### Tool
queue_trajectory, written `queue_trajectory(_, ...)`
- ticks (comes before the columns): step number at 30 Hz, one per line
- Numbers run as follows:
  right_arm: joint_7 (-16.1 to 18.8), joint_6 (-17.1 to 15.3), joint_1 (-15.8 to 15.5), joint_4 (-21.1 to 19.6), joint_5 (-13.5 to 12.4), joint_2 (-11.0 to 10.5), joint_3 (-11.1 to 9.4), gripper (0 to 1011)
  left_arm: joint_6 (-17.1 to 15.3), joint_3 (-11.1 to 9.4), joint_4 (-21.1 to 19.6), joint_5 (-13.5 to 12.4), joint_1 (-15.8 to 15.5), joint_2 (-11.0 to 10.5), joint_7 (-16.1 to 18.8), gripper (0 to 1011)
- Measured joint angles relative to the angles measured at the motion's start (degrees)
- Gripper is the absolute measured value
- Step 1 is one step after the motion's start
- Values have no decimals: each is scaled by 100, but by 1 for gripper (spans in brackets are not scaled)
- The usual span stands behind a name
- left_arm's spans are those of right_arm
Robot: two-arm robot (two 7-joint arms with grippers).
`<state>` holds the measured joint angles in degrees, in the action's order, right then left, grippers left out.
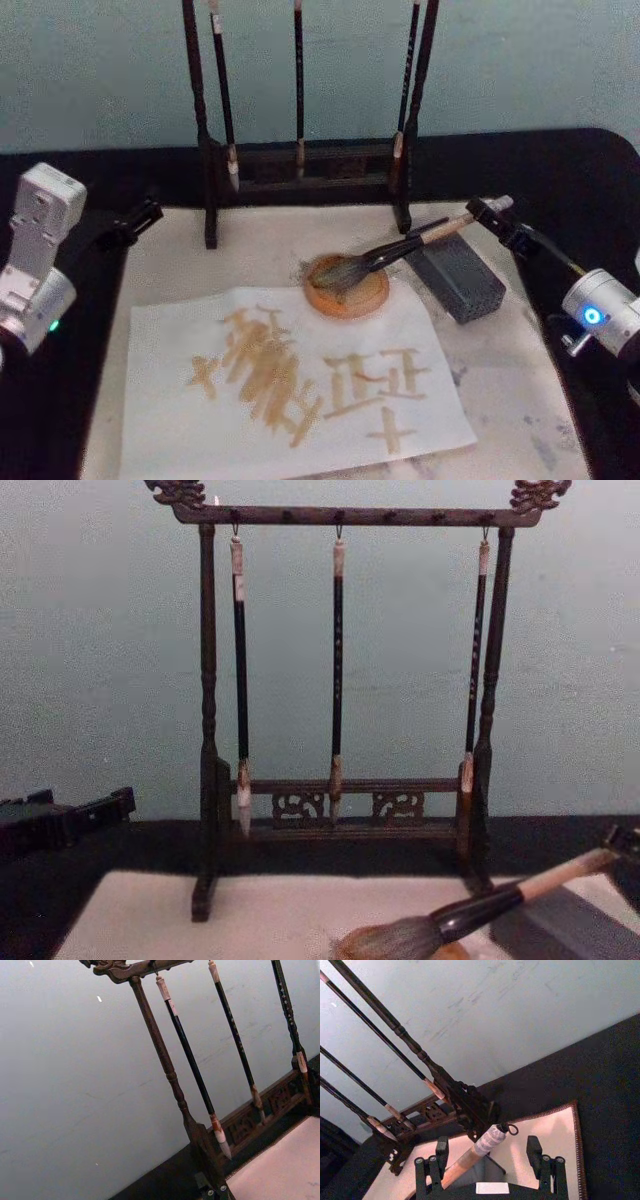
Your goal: Pick up the brush from the inkstone, write on the paper, then place the brush back to its original position.
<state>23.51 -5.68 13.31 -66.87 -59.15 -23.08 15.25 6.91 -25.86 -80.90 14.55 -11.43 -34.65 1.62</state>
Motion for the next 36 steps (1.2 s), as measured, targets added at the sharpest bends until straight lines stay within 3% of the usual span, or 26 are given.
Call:
queue_trajectory(13, 220, 39, 252, 321, 21, 69, 175, 1001, 0, 0, 0, 0, 0, 0, 0, 1002)
queue_trajectory(25, 214, 42, 242, 315, 27, 67, 166, 997, 0, 0, 0, 0, 0, 0, 0, 1002)
queue_trajectory(32, 206, 41, 237, 311, 29, 66, 163, 857, 0, 0, 0, 0, 0, 0, 0, 1002)
queue_trajectory(36, 204, 40, 235, 309, 29, 66, 161, 728, 0, 0, 0, 0, 0, 0, 0, 1002)
